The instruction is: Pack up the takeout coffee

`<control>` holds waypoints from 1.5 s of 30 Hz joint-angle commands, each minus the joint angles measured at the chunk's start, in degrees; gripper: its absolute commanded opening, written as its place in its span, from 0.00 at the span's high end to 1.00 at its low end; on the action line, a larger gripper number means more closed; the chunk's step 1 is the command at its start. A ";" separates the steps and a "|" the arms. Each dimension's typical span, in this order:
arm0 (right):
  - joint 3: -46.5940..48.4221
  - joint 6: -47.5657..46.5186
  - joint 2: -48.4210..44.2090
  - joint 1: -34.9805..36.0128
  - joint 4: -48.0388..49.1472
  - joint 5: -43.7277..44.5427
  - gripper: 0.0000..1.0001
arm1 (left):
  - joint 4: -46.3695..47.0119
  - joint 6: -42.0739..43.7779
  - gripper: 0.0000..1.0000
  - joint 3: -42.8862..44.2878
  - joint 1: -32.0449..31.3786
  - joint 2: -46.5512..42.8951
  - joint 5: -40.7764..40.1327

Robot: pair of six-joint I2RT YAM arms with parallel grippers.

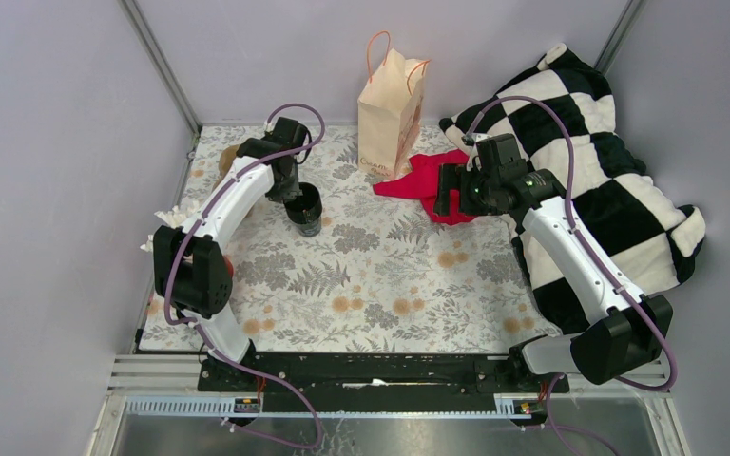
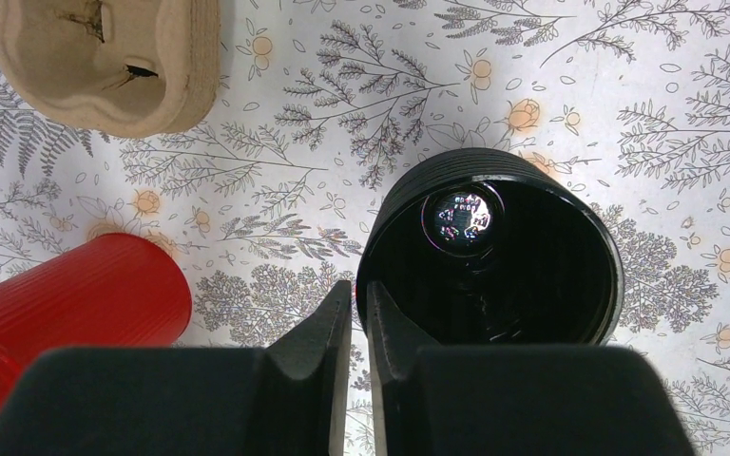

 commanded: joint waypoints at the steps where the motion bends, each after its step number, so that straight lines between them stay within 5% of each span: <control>1: -0.09 -0.39 -0.83 0.34 1.33 -1.32 0.00 | 0.13 0.03 0.86 3.12 -0.30 -0.37 -2.22; 11: -0.27 -0.34 -0.83 0.34 1.39 -1.40 0.00 | -0.37 0.09 0.92 3.41 -0.48 0.22 -2.64; 14: -0.48 -0.36 -0.91 0.33 1.44 -1.40 0.00 | -0.32 0.13 0.80 3.05 -0.48 0.42 -2.68; 17: -0.70 -0.25 -0.92 0.34 1.43 -1.40 0.00 | -0.23 0.13 0.79 2.73 -0.48 0.49 -2.84; 37: -0.79 -0.22 -0.92 0.34 1.61 -1.49 0.00 | -0.39 0.22 1.00 3.68 -0.48 1.34 -3.21; 45: -0.79 -0.22 -0.84 0.34 1.71 -1.38 0.00 | -1.74 -0.57 1.00 5.31 -0.72 -0.24 -3.90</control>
